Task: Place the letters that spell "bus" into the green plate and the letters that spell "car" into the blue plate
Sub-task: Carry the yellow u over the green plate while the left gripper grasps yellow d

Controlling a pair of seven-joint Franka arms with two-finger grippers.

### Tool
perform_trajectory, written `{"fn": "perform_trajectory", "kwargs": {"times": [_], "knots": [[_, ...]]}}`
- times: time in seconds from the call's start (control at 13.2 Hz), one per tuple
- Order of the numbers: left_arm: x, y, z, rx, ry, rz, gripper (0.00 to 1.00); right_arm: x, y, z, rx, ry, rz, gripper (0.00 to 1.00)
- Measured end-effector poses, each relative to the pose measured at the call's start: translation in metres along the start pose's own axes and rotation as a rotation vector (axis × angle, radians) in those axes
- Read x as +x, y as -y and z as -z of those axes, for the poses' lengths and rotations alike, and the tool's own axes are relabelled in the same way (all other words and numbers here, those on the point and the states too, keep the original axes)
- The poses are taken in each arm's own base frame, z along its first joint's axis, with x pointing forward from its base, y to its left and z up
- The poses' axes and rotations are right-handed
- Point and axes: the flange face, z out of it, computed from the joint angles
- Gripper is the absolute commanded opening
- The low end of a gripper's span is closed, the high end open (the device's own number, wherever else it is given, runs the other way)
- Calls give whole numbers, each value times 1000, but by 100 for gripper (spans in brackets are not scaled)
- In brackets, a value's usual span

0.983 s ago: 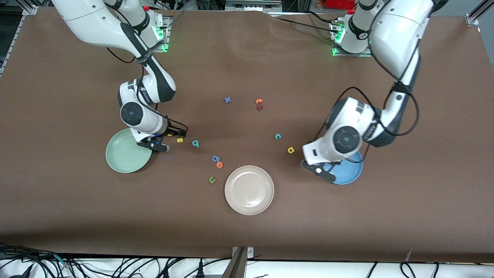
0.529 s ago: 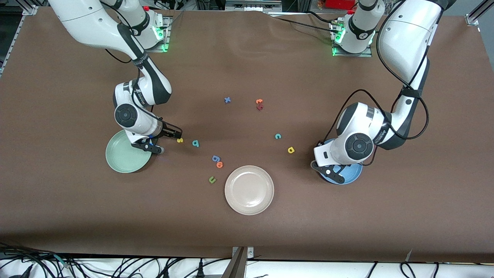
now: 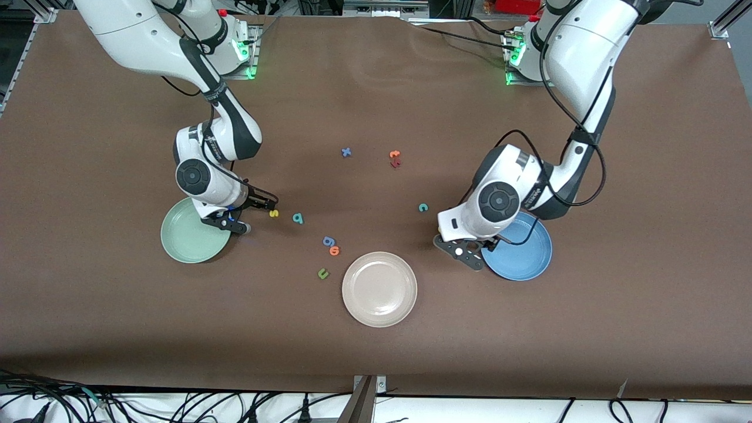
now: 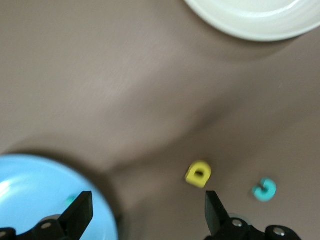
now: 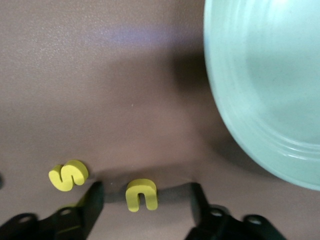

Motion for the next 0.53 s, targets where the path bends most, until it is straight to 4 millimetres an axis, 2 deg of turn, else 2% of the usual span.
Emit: {"fn": "perform_trajectory", "kwargs": {"times": [0.08,0.15,0.45,0.53], "knots": [[2,-10,-8,-2,-2,-12,53,0,2,2,2,-3,3,46],[2,-21,-17,-4,8,-16,54,-1,3,3,3,-5,5,39],[1,-60,-49,-8,52,-27,58,-3,7,5,7,-8,16,0],[0,-64,-54,-9,59,-30,58,-3,7,5,7,-8,17,0]]}}
